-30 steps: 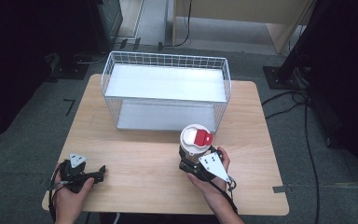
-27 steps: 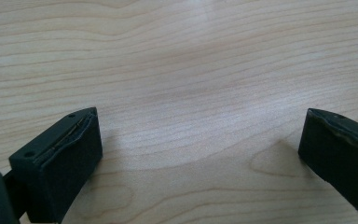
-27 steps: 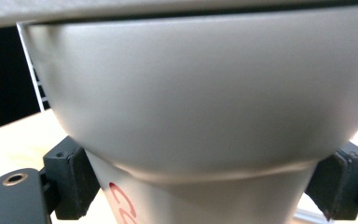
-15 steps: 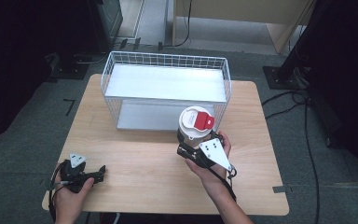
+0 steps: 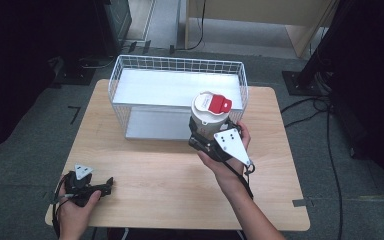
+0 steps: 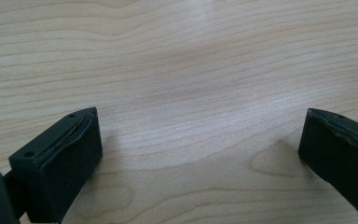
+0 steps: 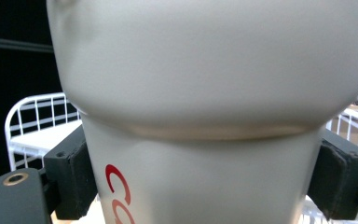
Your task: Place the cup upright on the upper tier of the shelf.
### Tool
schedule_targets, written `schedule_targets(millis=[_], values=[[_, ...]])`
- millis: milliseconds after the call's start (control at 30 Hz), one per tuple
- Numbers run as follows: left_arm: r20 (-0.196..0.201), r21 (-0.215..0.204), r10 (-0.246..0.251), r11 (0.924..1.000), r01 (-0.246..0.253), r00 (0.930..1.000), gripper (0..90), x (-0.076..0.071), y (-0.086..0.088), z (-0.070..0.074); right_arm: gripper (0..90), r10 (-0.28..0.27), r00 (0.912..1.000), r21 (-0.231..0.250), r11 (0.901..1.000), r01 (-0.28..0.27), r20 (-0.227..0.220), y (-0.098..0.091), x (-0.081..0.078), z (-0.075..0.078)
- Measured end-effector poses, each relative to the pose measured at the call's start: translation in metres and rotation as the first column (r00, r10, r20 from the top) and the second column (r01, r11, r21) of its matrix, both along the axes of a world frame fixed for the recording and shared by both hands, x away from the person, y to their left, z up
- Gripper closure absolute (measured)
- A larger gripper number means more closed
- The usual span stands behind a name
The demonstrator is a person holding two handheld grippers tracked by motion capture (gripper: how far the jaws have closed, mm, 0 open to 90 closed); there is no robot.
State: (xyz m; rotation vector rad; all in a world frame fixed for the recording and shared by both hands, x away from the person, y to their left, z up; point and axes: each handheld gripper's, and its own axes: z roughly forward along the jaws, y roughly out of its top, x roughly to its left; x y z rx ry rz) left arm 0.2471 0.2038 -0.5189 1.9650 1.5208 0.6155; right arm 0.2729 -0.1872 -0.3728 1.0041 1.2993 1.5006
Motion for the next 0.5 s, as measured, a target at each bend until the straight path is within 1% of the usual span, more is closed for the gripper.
schedule_targets(millis=[67,100,133,233,300,367,400,433,500], values=[[0.000,0.000,0.000,1.0000,0.000,1.0000,0.0,0.000,0.000,0.000,12.2,-0.004,0.9999,0.006,1.0000,0.004,0.013,0.003,0.007,0.011],[0.000,0.000,0.000,1.0000,0.000,1.0000,0.0,0.000,0.000,0.000,12.2,-0.004,0.9999,0.006,1.0000,0.004,0.013,0.003,0.007,0.011],[0.000,0.000,0.000,1.0000,0.000,1.0000,0.0,0.000,0.000,0.000,12.2,-0.006,0.9997,0.004,1.0000,0.006,0.023,0.005,0.012,0.016],[0.000,0.000,0.000,1.0000,0.000,1.0000,0.0,0.000,0.000,0.000,12.2,-0.012,0.9994,0.005,0.9999,0.012,0.034,0.008,0.018,0.025],[0.000,0.000,0.000,1.0000,0.000,1.0000,0.0,0.000,0.000,0.000,12.2,-0.018,0.9989,-0.003,0.9998,0.018,0.044,0.009,0.024,0.031],[0.000,0.000,0.000,1.0000,0.000,1.0000,0.0,0.000,0.000,0.000,12.2,-0.019,0.9988,-0.005,0.9998,0.020,0.045,0.010,0.026,0.033],[0.000,0.000,0.000,1.0000,0.000,1.0000,0.0,0.000,0.000,0.000,12.2,-0.020,0.9989,-0.003,0.9998,0.021,0.042,0.012,0.031,0.038],[0.000,0.000,0.000,1.0000,0.000,1.0000,0.0,0.000,0.000,0.000,12.2,-0.020,0.9989,-0.003,0.9998,0.021,0.042,0.012,0.031,0.038],[0.000,0.000,0.000,1.0000,0.000,1.0000,0.0,0.000,0.000,0.000,12.3,-0.019,0.9990,0.005,0.9998,0.019,0.040,0.015,0.036,0.043]])
